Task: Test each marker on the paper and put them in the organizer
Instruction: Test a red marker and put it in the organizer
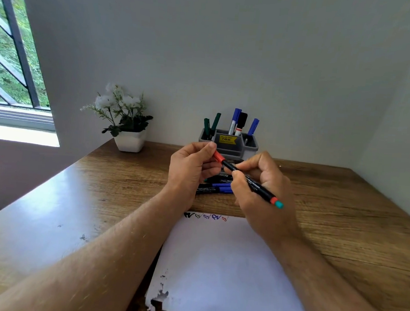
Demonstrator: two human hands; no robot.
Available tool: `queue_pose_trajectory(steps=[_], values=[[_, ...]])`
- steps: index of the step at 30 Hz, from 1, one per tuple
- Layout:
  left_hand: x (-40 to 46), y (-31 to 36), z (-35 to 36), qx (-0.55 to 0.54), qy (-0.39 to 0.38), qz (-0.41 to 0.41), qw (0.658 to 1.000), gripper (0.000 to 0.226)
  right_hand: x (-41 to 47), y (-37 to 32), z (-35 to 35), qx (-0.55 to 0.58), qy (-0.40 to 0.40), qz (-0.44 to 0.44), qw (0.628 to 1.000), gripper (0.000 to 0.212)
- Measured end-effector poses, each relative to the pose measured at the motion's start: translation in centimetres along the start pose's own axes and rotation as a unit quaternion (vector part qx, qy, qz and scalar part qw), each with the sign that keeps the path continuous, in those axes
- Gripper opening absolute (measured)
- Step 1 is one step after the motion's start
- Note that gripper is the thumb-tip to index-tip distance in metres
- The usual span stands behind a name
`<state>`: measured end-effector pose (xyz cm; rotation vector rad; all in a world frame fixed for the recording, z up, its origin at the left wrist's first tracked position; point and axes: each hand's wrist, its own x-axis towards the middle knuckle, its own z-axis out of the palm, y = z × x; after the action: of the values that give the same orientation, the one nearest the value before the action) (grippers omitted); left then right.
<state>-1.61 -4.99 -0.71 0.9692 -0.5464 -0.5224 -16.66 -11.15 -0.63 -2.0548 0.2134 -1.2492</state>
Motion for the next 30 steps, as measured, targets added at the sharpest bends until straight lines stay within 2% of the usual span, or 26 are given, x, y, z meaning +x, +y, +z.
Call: queue_pose_trajectory(steps=[2, 6, 9, 11, 13, 16, 23, 30], values=[[0.0, 0.1, 0.0, 0.000, 0.002, 0.001, 1.000, 0.008, 0.1, 0.1, 0.1, -0.015, -0.004, -0.015, 1.000, 0.010], [0.1, 0.1, -0.1, -0.004, 0.002, -0.002, 1.000, 0.008, 0.4, 0.0, -0.1, -0.071, -0.016, -0.054, 0.996, 0.028], [0.1, 0.1, -0.2, -0.013, 0.016, -0.006, 1.000, 0.007, 0.0, -0.2, -0.1, -0.044, -0.030, -0.049, 0.997, 0.036], [0.2, 0.3, -0.2, -0.022, 0.023, -0.005, 0.999, 0.006, -0.1, -0.2, -0.1, -0.022, -0.023, -0.033, 0.999, 0.033], [0.2, 0.4, -0.3, -0.029, 0.024, 0.001, 0.999, 0.006, 0.1, 0.1, 0.0, -0.022, 0.008, -0.017, 1.000, 0.020], [0.1, 0.6, -0.4, -0.040, 0.030, 0.004, 0.999, 0.005, 0.2, 0.4, 0.2, -0.080, 0.055, -0.028, 0.995, 0.011], [0.2, 1.4, -0.7, -0.057, 0.040, 0.018, 0.997, 0.005, 0.0, 0.6, 0.1, -0.188, 0.036, -0.045, 0.981, 0.022], [0.1, 1.4, -0.5, -0.053, 0.045, 0.014, 0.997, 0.006, -0.1, 0.4, 0.6, -0.168, 0.021, -0.018, 0.985, 0.018]])
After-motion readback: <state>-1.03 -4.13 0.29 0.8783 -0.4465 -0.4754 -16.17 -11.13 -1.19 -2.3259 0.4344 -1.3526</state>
